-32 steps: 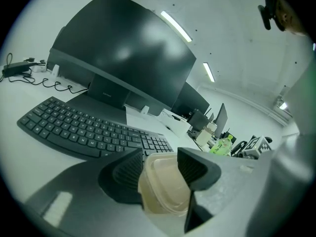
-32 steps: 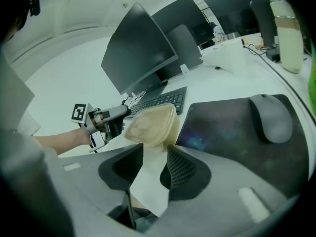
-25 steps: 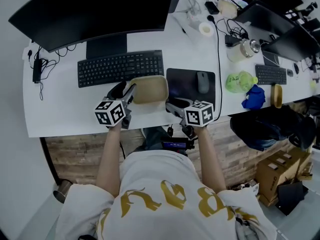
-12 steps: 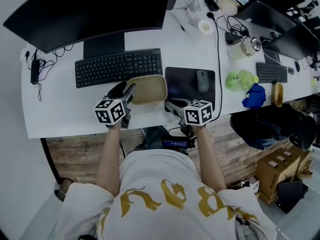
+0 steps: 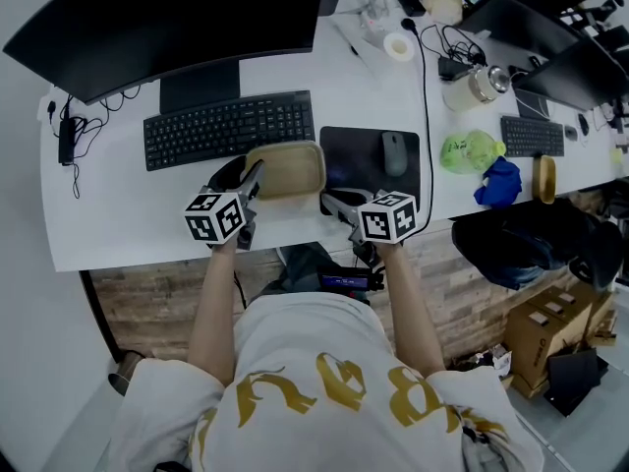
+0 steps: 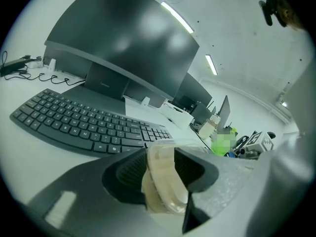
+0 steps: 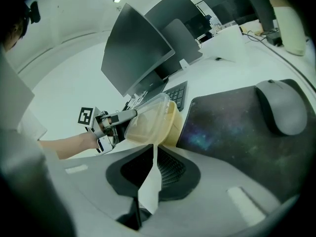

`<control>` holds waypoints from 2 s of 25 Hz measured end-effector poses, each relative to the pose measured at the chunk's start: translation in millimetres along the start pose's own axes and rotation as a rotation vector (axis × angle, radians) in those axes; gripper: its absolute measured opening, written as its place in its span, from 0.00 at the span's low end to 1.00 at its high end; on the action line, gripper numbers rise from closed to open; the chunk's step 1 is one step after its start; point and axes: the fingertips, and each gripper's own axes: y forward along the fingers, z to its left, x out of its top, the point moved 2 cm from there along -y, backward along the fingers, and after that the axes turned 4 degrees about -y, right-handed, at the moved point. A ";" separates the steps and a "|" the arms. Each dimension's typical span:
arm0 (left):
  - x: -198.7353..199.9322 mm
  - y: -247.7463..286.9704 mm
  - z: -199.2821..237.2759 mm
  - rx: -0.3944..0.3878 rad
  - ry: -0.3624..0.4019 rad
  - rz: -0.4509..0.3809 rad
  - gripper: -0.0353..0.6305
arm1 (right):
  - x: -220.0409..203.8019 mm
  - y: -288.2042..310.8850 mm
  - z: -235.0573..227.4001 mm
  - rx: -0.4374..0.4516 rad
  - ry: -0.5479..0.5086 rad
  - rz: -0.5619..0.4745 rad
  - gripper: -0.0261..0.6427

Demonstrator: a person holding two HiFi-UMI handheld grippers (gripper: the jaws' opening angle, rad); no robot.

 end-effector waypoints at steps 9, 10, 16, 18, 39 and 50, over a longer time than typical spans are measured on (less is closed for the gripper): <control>4.3 -9.6 -1.5 0.008 0.019 -0.017 0.33 | 5.5 -3.5 10.2 -0.002 -0.043 -0.015 0.11; 4.9 -11.0 -2.1 0.009 0.022 -0.020 0.33 | 5.9 -3.9 11.5 -0.002 -0.047 -0.014 0.11; 8.3 -19.2 -6.9 0.014 0.038 -0.037 0.33 | 7.0 -6.9 18.4 -0.013 -0.077 -0.012 0.11; 12.4 -23.0 -9.4 0.015 0.044 -0.050 0.33 | 10.3 -8.5 21.7 -0.020 -0.092 -0.018 0.11; 45.4 -72.1 -55.7 -0.005 0.075 -0.176 0.32 | 33.8 -60.0 75.1 -0.016 -0.125 -0.172 0.08; 47.5 -93.0 -74.2 -0.013 0.071 -0.208 0.32 | 30.0 -78.3 93.7 -0.028 -0.109 -0.226 0.08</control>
